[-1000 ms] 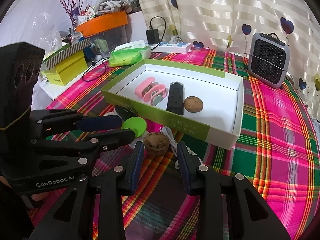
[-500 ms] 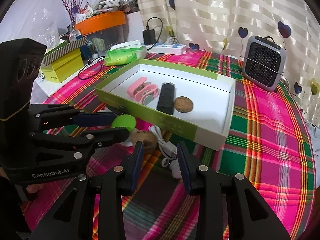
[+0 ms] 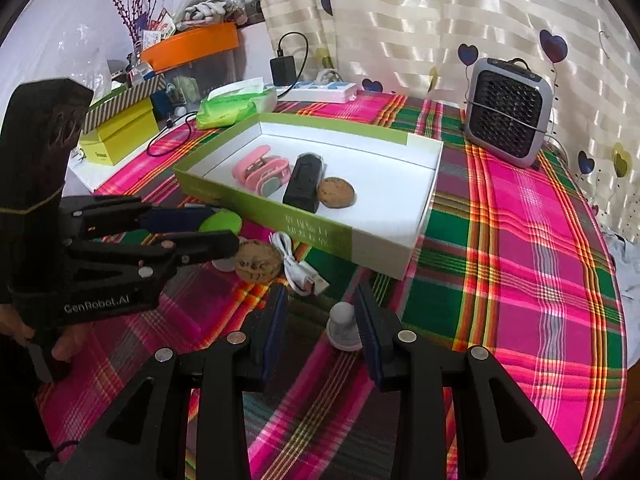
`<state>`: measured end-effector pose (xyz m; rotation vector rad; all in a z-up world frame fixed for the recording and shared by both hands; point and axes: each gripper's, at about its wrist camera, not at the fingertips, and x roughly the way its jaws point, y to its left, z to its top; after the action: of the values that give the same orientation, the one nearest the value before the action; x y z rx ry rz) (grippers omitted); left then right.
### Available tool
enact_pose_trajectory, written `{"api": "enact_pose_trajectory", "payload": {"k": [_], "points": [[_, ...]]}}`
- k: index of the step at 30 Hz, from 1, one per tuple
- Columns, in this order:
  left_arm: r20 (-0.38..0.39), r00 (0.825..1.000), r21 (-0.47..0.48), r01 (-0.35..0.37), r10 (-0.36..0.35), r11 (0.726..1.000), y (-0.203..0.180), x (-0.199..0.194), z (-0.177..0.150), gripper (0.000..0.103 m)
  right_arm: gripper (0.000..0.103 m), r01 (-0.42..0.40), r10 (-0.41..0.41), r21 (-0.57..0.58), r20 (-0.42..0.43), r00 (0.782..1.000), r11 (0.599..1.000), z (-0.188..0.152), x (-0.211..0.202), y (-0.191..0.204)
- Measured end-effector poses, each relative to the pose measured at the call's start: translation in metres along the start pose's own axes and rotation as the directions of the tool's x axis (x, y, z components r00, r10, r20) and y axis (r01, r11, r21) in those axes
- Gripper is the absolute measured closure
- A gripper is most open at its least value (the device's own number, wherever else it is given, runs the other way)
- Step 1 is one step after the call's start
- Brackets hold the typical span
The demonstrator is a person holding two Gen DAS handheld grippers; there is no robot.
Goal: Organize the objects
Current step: 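Grasp the green-domed white object with the left tool while the right tool grasps the small white knob, then carry the green-domed object and white knob over the box with both tools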
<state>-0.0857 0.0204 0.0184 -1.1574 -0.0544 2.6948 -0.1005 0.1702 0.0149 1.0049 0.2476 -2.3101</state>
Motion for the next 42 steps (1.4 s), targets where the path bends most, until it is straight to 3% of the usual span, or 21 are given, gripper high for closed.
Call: {"api": "enact_pose_trajectory", "payload": {"k": [15, 17, 18, 42], "points": [[0.008, 1.0, 0.003, -0.001, 0.001, 1.0, -0.001, 0.002, -0.001, 0.072, 0.068, 0.05, -0.05, 0.021, -0.013, 0.999, 0.999, -0.003, -0.002, -0.008], [0.008, 1.0, 0.004, -0.002, 0.002, 1.0, -0.001, 0.002, -0.001, 0.072, 0.088, 0.052, -0.052, 0.019, -0.014, 0.999, 0.998, -0.003, -0.002, -0.008], [0.009, 1.0, 0.006, -0.002, 0.002, 1.0, -0.002, 0.001, -0.001, 0.072, 0.09, 0.058, -0.058, 0.019, -0.013, 0.998, 0.998, -0.004, -0.002, -0.008], [0.044, 0.999, -0.013, 0.007, -0.006, 1.0, -0.002, -0.022, -0.006, 0.072, 0.09, 0.027, -0.027, 0.0, 0.066, 0.997, 1.0, 0.003, -0.021, 0.014]]}}
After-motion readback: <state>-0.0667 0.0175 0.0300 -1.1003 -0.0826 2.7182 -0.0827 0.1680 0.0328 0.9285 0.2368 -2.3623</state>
